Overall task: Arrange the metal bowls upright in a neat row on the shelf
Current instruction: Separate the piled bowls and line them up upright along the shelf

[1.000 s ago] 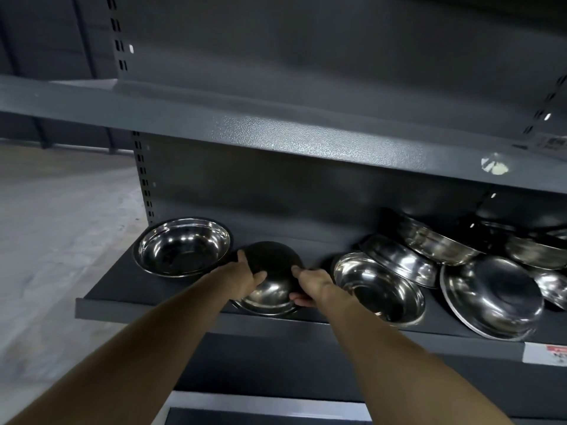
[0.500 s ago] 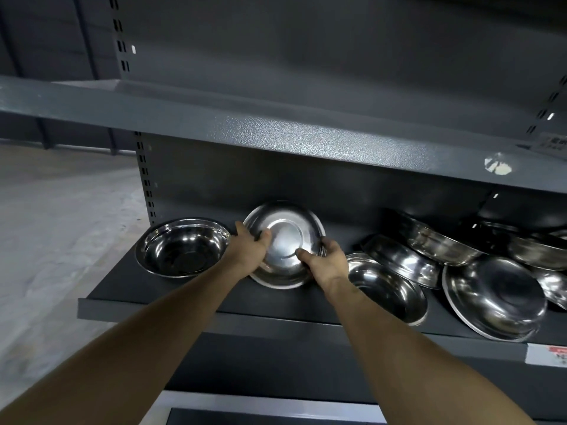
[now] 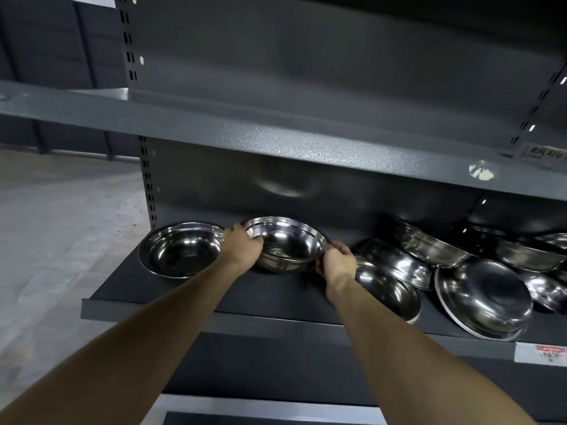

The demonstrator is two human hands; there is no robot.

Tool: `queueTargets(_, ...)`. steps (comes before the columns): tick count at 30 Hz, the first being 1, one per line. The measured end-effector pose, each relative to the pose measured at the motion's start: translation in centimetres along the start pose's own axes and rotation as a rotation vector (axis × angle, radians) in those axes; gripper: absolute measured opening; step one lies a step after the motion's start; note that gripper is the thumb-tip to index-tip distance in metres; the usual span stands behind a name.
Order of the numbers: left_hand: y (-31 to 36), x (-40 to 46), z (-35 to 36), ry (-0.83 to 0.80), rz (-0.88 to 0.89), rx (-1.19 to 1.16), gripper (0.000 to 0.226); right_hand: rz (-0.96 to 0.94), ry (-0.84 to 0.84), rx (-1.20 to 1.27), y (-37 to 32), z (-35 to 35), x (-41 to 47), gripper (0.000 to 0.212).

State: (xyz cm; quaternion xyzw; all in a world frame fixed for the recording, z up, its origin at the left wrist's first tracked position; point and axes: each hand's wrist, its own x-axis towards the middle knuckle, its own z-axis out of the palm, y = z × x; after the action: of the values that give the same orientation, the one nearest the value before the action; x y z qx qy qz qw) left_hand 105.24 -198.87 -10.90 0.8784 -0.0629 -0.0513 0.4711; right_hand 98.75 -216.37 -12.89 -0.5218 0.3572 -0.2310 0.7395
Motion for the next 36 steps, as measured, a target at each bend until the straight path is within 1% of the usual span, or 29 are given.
queueTargets(1, -0.2, -0.1, -0.1, -0.01, 0.004, 0.014, 0.055, -0.003, 0.006, -0.054, 0.1, -0.1, 0.1, 0.026)
queueTargets(2, -0.3, -0.2, -0.1, -0.017, 0.007, 0.03, 0.055, 0.001, 0.026, -0.112, 0.1, -0.1, 0.0, 0.023)
queueTargets(4, -0.6, -0.2, -0.3, -0.031, 0.026, 0.054, 0.054, 0.034, 0.056, -0.204, 0.2, -0.5, 0.1, 0.004)
queueTargets(6, -1.0, -0.3, -0.6, -0.046, 0.061, 0.074, 0.054, 0.052, 0.046, -0.259, 0.5, -0.8, 0.3, 0.017)
queueTargets(7, -1.2, -0.4, -0.8, -0.053, 0.088, 0.093, 0.055, 0.043, 0.043, -0.27, 0.5, -0.8, 0.4, 0.018)
queueTargets(10, -1.7, -0.7, -1.5, -0.105, 0.153, 0.2, 0.067, 0.0, 0.064, -0.29, 0.4, -0.6, 0.3, 0.013)
queueTargets(11, -1.8, -0.7, -1.9, -0.117, 0.157, 0.283, 0.073, -0.01, 0.073, -0.286, 0.4, -0.5, 0.3, 0.009)
queueTargets(12, -2.1, -0.7, -2.4, -0.109, 0.172, 0.415, 0.075, -0.023, 0.079, -0.284, 0.4, -0.5, 0.3, 0.007)
queueTargets(15, -3.3, -0.3, -4.3, -0.023, 0.288, 0.91, 0.07, -0.049, 0.103, -0.292, 0.2, 0.0, 0.1, 0.016)
queueTargets(17, -4.3, 0.0, -5.7, -0.011, 0.26, 1.039, 0.066, -0.075, 0.111, -0.31, 0.4, 0.5, -0.1, 0.018)
queueTargets(21, -6.0, 0.0, -8.6, -0.036, 0.119, 1.121, 0.068, -0.11, 0.092, -0.321, 0.9, 2.2, -0.7, 0.024)
queueTargets(23, -6.7, -0.3, -10.0, -0.052, 0.07, 1.101, 0.066, -0.102, 0.064, -0.294, 1.0, 3.5, -1.3, 0.027)
queueTargets(27, -7.7, -1.2, -12.3, -0.029, -0.016, 1.046, 0.067, -0.083, -0.018, -0.253, 1.7, 6.8, -2.4, 0.025)
queueTargets(30, -8.6, -2.0, -13.8, 0.0, -0.053, 1.047, 0.067, -0.074, -0.079, -0.234, 2.6, 9.6, -3.4, 0.022)
queueTargets(36, -10.6, -2.8, -15.8, 0.036, -0.066, 1.035, 0.067, -0.049, -0.158, -0.291, 5.4, 14.4, -6.1, 0.02)
